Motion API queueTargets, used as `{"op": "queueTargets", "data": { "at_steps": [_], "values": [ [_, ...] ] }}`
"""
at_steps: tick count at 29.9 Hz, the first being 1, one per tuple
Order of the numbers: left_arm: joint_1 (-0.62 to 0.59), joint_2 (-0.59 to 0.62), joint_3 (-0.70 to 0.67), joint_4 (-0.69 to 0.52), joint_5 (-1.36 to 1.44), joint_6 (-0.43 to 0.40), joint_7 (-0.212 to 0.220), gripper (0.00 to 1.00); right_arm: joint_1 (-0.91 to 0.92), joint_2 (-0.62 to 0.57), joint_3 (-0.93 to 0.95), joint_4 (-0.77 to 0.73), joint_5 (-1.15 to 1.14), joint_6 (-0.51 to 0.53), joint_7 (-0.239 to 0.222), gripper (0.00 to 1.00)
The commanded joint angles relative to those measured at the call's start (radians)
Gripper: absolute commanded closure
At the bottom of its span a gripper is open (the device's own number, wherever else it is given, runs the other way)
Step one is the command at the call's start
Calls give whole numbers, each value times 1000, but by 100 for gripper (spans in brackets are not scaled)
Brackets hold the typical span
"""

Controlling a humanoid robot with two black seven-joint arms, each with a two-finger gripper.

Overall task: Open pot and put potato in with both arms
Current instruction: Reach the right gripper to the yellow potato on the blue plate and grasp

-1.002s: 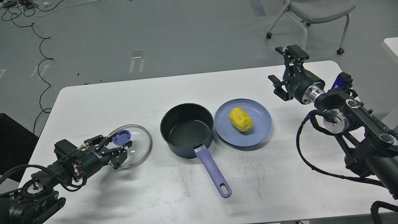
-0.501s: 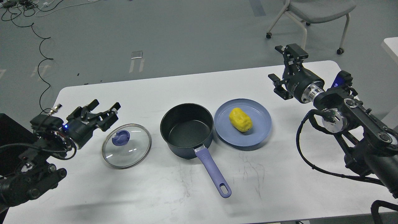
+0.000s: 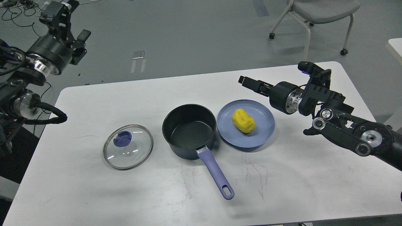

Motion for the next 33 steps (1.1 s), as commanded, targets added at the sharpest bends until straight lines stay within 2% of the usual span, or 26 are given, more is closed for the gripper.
{"op": "queueTargets", "data": {
  "at_steps": [1, 11, 22, 33],
  "values": [
    [6, -6, -1, 0, -3, -3, 7, 2, 33, -21, -87, -15, -147, 22, 0, 0],
    [48, -6, 3, 1, -2, 6, 1, 2, 59, -19, -214, -35, -184, 31, 0, 0],
    [78, -3, 3, 1, -2, 8, -2, 2, 56, 40, -242, -74, -182, 33, 0, 1],
    [80, -3, 3, 12, 0, 9, 0, 2, 56, 45, -279, -82, -182, 40, 3, 13]
  ]
}}
